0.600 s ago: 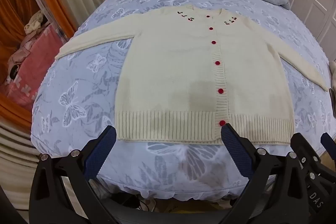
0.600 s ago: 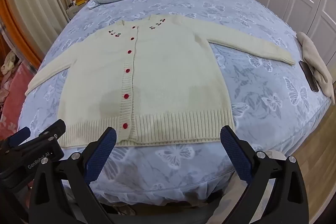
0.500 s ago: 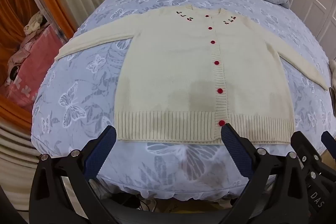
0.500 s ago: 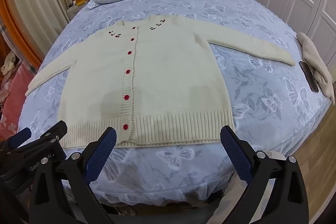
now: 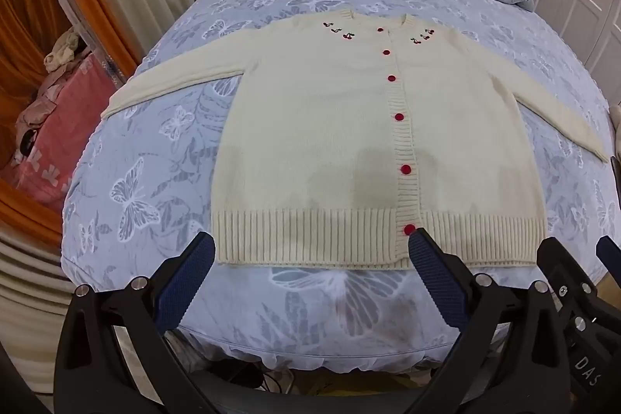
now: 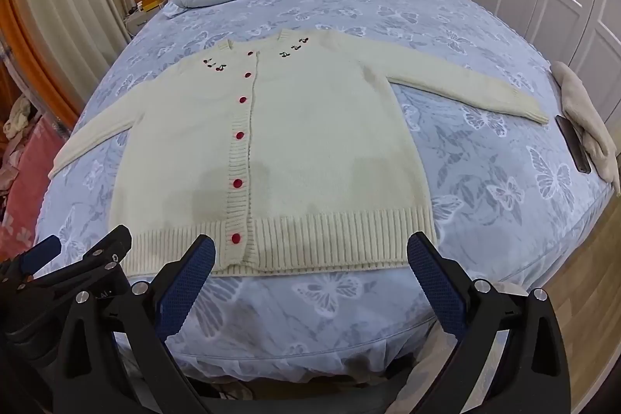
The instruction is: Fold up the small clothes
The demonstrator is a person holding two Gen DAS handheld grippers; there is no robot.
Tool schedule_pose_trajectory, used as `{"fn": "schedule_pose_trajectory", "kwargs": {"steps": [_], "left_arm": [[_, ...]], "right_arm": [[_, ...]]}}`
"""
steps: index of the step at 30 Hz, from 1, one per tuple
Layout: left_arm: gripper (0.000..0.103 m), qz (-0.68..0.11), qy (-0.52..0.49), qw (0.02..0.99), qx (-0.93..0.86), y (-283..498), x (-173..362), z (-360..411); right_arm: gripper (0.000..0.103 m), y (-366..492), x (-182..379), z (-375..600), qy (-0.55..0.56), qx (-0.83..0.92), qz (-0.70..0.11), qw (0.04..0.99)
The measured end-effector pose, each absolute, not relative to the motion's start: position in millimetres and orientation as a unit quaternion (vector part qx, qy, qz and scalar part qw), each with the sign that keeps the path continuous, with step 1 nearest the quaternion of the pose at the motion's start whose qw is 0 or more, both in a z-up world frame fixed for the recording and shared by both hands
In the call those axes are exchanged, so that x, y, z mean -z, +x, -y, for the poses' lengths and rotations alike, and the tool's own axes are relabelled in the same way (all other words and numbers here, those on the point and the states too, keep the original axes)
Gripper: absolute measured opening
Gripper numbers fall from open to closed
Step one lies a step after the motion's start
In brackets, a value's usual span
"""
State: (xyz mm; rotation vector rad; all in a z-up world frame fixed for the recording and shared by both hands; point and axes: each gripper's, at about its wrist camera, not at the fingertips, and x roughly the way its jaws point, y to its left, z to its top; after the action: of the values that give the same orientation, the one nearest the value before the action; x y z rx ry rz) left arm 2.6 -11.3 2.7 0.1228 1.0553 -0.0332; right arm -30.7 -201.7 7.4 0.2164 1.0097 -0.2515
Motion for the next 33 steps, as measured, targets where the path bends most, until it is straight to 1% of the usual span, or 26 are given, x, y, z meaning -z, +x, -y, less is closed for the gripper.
{"fn": "schedule_pose_trajectory", "kwargs": {"steps": [33], "left_arm": [[0.097, -0.496, 0.071, 0.865, 0.015, 6.5, -11.0, 15.9]], "right_arm": [[0.097, -29.4, -12.1, 201.1, 0.105, 0.119, -0.478, 0.864]]}}
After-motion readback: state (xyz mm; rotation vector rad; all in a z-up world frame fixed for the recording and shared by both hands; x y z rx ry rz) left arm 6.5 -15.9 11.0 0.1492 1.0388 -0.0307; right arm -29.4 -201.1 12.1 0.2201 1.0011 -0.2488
